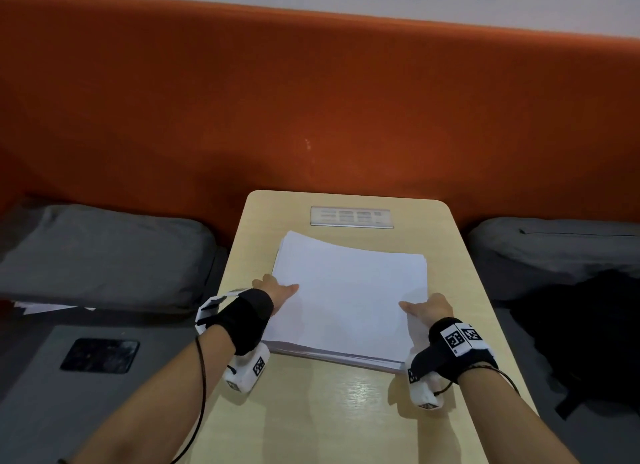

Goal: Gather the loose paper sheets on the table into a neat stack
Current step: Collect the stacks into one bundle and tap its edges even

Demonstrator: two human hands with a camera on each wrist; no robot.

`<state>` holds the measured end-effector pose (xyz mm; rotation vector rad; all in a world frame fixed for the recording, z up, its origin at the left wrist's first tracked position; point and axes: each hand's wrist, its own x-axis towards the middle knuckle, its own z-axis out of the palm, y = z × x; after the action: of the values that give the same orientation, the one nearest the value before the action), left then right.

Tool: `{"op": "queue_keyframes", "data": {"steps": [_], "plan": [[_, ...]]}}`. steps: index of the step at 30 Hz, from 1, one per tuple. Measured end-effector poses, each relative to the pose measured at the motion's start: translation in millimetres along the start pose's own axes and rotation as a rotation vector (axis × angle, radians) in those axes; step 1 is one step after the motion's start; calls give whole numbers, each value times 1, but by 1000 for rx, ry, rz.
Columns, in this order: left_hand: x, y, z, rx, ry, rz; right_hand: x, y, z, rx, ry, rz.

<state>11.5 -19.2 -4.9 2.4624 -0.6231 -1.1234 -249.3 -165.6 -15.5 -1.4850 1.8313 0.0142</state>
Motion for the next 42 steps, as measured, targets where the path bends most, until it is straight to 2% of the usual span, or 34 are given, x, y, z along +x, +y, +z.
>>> {"op": "queue_keyframes", "data": {"steps": [3,7,11,18,25,28,32,34,36,38,39,41,42], "plan": [[-8,4,2,10,50,32,0,-1,-1,-20,6,0],[-4,7,-9,-163,-52,0,0,-4,0,-62,18,10],[-4,10,-23,-238,-83,-39,1,-3,1,-89,34,9],[0,8,-4,-352,-102,-30,1,-1,2,-89,41,10],[-6,14,-18,-321,-79,-63,1,1,5,-57,58,9],[-7,11,-17,-313,-111,-27,5,4,7,-40,63,-2],[-13,8,0,-419,-11,132,9,8,7,17,63,-14],[-20,8,1,-509,9,241,14,14,7,108,52,-28],[-28,6,-4,-589,-41,368,7,14,3,232,51,-65],[-38,4,-12,-679,-103,478,1,10,-3,466,63,-139],[-43,3,-16,-723,-118,509,-5,7,-6,603,23,-176],[-50,1,-22,-780,-114,539,-13,8,-15,877,-228,-278],[-52,0,-24,-794,-107,549,-16,9,-17,940,-330,-299]]}}
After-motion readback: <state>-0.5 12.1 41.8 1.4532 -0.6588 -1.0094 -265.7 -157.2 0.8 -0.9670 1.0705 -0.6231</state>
